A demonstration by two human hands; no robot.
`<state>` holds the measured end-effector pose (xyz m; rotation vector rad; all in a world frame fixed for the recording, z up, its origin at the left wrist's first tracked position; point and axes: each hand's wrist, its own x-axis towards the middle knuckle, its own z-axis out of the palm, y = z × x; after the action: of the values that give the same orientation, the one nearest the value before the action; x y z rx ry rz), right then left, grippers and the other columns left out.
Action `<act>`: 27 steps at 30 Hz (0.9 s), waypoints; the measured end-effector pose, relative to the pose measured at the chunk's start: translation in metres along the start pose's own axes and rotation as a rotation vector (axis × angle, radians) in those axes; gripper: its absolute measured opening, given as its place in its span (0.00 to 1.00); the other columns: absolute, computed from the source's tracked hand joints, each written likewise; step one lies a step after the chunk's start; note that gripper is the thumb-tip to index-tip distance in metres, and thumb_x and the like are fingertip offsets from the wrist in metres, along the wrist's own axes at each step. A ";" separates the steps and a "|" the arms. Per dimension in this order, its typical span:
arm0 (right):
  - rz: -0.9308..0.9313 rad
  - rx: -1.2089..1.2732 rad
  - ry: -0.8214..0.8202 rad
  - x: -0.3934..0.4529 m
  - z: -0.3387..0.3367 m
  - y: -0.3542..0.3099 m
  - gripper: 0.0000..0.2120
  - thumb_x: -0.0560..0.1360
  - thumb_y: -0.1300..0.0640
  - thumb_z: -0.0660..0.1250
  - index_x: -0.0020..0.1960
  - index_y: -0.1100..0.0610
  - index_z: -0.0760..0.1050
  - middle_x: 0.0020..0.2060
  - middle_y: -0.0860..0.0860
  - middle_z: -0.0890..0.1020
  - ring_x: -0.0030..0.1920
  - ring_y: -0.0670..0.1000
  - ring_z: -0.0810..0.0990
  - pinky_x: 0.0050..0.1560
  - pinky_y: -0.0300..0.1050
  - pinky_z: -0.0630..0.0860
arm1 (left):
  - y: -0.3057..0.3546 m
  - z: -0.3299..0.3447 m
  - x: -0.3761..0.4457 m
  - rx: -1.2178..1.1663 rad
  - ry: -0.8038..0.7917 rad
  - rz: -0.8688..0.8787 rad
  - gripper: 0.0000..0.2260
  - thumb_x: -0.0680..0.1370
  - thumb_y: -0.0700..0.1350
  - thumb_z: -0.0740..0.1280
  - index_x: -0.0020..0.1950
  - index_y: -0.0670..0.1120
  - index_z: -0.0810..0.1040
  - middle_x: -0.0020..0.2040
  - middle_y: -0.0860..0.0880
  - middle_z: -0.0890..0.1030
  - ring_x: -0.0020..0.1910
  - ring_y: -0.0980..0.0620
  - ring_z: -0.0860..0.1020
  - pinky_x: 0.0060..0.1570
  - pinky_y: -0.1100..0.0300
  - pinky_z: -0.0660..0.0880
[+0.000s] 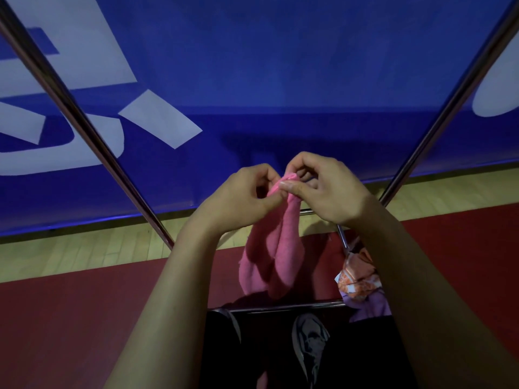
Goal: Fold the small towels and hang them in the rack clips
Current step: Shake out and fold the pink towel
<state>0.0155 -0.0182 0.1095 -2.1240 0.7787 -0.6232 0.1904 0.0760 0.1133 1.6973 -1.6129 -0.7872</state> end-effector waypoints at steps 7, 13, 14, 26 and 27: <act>-0.015 0.097 0.008 0.000 0.001 -0.003 0.11 0.76 0.54 0.74 0.52 0.49 0.72 0.41 0.48 0.82 0.41 0.48 0.83 0.44 0.45 0.82 | 0.003 0.004 -0.002 -0.012 0.014 -0.004 0.11 0.81 0.50 0.70 0.49 0.43 0.77 0.43 0.43 0.83 0.43 0.40 0.81 0.45 0.38 0.78; -0.028 0.052 -0.002 -0.003 -0.001 -0.006 0.05 0.77 0.51 0.73 0.50 0.49 0.77 0.43 0.48 0.83 0.44 0.47 0.84 0.47 0.50 0.84 | 0.005 0.002 -0.004 -0.089 0.014 -0.038 0.10 0.81 0.50 0.71 0.49 0.44 0.78 0.44 0.43 0.83 0.44 0.42 0.82 0.47 0.41 0.80; -0.022 0.057 0.000 -0.003 -0.001 -0.006 0.05 0.77 0.51 0.73 0.50 0.49 0.78 0.43 0.48 0.84 0.44 0.46 0.84 0.48 0.50 0.83 | 0.006 0.002 -0.004 -0.120 0.005 -0.048 0.10 0.81 0.50 0.72 0.50 0.43 0.78 0.45 0.42 0.83 0.44 0.43 0.82 0.48 0.44 0.80; -0.048 0.112 0.047 -0.003 -0.010 -0.005 0.02 0.78 0.54 0.72 0.48 0.49 0.79 0.43 0.45 0.84 0.44 0.47 0.84 0.49 0.47 0.82 | 0.021 -0.002 -0.008 -0.470 -0.072 -0.148 0.13 0.87 0.45 0.60 0.50 0.40 0.79 0.43 0.47 0.80 0.48 0.46 0.79 0.63 0.36 0.75; -0.049 0.107 0.044 -0.003 -0.010 -0.005 0.02 0.78 0.54 0.72 0.48 0.48 0.79 0.43 0.45 0.84 0.44 0.48 0.84 0.49 0.47 0.82 | 0.022 -0.001 -0.007 -0.460 -0.058 -0.148 0.14 0.87 0.45 0.60 0.51 0.37 0.78 0.43 0.47 0.80 0.48 0.46 0.79 0.62 0.38 0.76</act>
<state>0.0084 -0.0193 0.1187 -2.0423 0.7030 -0.7244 0.1775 0.0826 0.1309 1.4768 -1.2279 -1.1865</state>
